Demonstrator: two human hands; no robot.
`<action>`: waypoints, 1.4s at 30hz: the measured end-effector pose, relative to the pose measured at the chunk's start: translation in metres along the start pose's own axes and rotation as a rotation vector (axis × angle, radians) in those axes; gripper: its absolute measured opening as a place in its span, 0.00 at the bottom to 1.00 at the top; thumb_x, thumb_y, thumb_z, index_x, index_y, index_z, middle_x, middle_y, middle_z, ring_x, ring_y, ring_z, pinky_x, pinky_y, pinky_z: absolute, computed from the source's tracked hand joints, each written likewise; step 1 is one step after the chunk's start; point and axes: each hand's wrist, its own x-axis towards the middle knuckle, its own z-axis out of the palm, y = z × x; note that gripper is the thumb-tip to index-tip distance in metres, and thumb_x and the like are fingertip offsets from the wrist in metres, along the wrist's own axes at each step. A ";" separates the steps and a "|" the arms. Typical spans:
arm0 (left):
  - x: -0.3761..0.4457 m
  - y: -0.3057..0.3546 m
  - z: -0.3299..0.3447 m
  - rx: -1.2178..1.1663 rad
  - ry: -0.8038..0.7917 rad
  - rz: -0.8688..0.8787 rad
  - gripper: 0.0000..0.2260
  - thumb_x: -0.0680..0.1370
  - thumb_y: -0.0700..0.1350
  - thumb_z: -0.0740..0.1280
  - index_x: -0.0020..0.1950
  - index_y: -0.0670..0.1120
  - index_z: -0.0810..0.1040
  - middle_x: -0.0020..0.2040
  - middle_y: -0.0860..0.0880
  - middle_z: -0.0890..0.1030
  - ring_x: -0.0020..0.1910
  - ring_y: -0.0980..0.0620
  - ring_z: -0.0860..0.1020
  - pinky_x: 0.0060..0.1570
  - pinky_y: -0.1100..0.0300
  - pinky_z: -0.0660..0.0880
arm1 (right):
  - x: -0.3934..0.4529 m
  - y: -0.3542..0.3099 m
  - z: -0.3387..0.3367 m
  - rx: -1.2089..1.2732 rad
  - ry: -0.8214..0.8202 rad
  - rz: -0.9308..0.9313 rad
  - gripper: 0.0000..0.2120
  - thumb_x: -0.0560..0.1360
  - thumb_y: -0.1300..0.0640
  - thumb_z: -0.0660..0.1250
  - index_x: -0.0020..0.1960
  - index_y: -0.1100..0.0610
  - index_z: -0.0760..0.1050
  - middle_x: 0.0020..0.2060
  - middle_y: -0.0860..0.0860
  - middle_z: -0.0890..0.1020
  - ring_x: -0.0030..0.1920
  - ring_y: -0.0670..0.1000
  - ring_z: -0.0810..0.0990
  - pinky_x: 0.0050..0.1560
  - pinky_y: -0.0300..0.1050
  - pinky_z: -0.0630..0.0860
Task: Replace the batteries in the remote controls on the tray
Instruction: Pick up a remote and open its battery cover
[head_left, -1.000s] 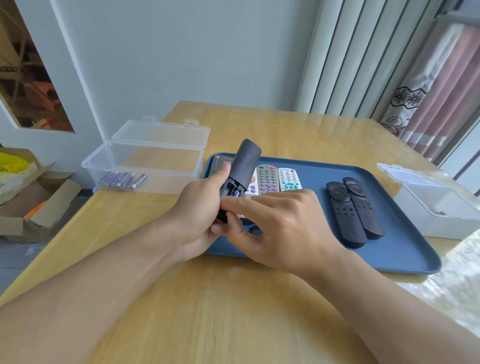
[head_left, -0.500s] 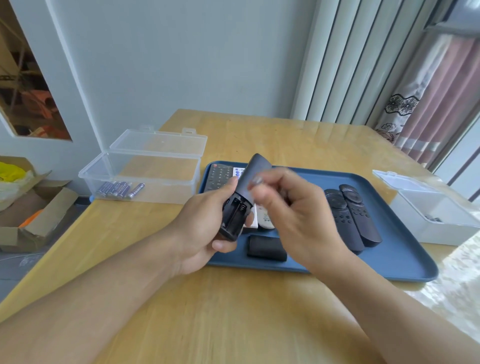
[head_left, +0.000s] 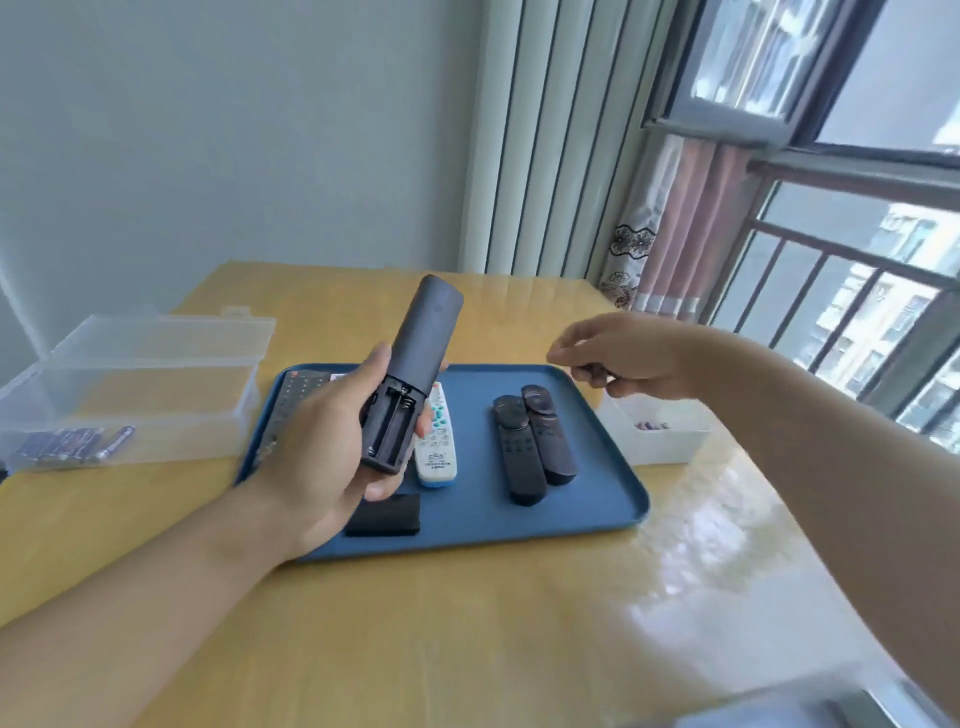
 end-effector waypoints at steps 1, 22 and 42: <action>0.001 0.000 0.011 -0.013 -0.017 0.008 0.23 0.83 0.58 0.56 0.63 0.44 0.82 0.35 0.45 0.74 0.29 0.50 0.61 0.19 0.64 0.57 | -0.005 0.007 -0.019 -0.118 0.046 0.033 0.04 0.81 0.58 0.67 0.52 0.59 0.79 0.34 0.52 0.75 0.31 0.48 0.70 0.32 0.39 0.65; 0.012 -0.027 0.017 -0.104 0.131 0.191 0.22 0.84 0.57 0.53 0.62 0.48 0.82 0.34 0.46 0.75 0.27 0.51 0.65 0.21 0.62 0.59 | 0.027 0.074 -0.031 -0.736 0.069 0.303 0.13 0.76 0.60 0.70 0.59 0.58 0.82 0.51 0.58 0.85 0.46 0.56 0.84 0.54 0.51 0.83; 0.010 -0.004 0.005 -0.058 0.324 0.206 0.27 0.85 0.58 0.55 0.34 0.52 0.85 0.32 0.47 0.79 0.29 0.52 0.73 0.29 0.59 0.65 | 0.015 -0.018 -0.034 -0.926 0.441 0.032 0.06 0.73 0.47 0.72 0.46 0.47 0.84 0.34 0.45 0.84 0.39 0.50 0.83 0.46 0.51 0.83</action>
